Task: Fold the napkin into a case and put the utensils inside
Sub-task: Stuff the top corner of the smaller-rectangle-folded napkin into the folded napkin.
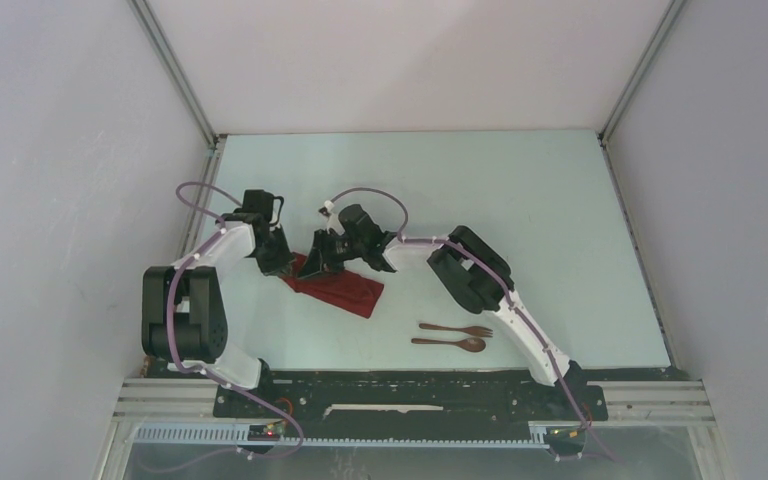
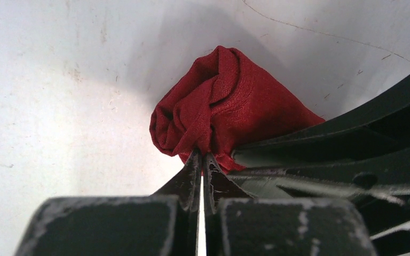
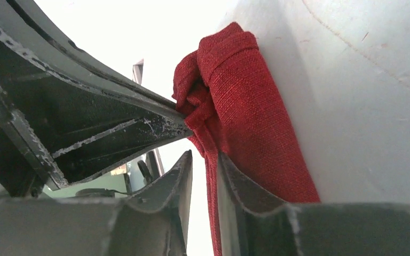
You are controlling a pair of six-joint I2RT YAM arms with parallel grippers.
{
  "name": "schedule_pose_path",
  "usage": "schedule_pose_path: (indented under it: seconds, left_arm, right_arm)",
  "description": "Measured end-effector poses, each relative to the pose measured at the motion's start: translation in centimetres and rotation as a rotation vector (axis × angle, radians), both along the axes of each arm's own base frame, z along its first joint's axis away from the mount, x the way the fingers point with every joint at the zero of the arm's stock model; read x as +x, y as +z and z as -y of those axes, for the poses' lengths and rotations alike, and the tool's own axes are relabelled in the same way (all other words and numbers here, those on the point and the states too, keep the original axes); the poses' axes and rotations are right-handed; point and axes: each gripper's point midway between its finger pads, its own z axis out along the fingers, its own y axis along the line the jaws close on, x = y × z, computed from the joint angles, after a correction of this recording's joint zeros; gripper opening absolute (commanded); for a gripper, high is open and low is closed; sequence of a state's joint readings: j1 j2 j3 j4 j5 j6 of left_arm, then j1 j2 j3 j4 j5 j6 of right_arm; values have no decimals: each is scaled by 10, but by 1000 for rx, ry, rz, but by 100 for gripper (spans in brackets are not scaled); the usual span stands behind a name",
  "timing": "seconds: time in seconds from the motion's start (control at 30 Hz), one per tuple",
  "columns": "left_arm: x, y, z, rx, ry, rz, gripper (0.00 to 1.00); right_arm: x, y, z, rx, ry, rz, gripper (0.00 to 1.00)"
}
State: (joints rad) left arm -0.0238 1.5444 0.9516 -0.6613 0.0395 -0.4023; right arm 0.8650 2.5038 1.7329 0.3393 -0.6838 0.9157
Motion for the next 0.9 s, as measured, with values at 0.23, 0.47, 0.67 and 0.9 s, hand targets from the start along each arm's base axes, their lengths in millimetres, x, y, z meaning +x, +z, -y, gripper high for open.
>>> schedule_pose_path:
  seconds: [0.23, 0.47, 0.67, 0.9]
  left_arm:
    - [0, 0, 2, -9, -3, 4, 0]
    - [1, 0, 2, -13, -6, 4, 0]
    - [-2, 0, 2, -14, 3, -6, 0]
    - [-1, -5, -1, -4, 84, -58, 6]
  right_arm:
    - [14, 1, -14, 21, 2, 10, 16]
    - [9, -11, -31, 3, 27, 9, 10]
    - [3, -15, -34, -36, 10, 104, 16]
    - [0, -14, -32, -74, -36, 189, 23]
